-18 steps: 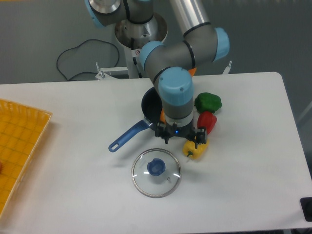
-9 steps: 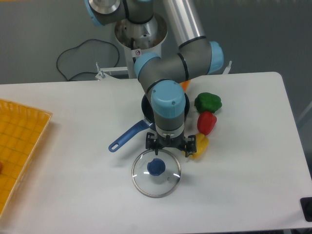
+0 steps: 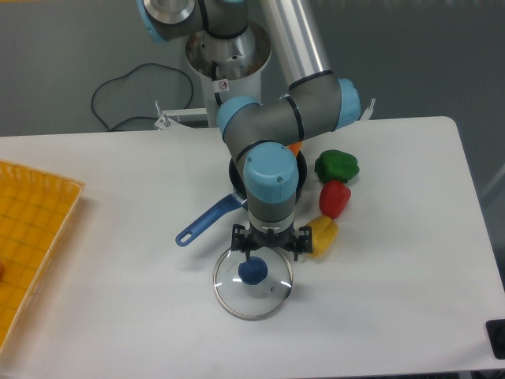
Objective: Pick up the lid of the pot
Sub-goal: 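Lower the open gripper over the blue knob of the glass lid, then close the gripper on the blue knob of the glass lid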
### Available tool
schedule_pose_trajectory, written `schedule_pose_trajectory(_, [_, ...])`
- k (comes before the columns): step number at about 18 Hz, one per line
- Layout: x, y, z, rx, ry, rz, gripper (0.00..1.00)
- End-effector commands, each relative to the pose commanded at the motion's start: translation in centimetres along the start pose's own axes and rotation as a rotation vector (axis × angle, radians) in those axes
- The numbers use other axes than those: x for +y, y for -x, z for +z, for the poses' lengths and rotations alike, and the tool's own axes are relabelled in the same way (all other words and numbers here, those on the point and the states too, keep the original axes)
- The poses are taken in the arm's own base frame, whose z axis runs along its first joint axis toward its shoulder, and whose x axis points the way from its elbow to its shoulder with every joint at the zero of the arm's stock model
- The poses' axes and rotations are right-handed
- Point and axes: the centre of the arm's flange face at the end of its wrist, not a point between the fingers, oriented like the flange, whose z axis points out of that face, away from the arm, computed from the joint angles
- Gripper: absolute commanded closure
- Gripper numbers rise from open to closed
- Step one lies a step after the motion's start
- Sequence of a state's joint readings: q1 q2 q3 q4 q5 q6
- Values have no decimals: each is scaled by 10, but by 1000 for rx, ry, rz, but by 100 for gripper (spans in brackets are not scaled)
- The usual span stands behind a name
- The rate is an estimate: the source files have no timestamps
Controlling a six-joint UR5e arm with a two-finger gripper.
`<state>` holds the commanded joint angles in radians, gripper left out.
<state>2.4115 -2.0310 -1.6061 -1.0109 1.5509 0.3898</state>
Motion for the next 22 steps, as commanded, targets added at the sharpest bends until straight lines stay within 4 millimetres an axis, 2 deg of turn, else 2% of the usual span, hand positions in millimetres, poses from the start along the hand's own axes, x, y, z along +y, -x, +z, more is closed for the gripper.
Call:
schedule_pose_trajectory(6, [-4,-16,16,16,21,-1,0])
schedule_pose_trajectory(14, [-5,-18,29,24,41,-17,0])
schedule_pose_trajectory(22, [-14,-24,40,21,51,-26,0])
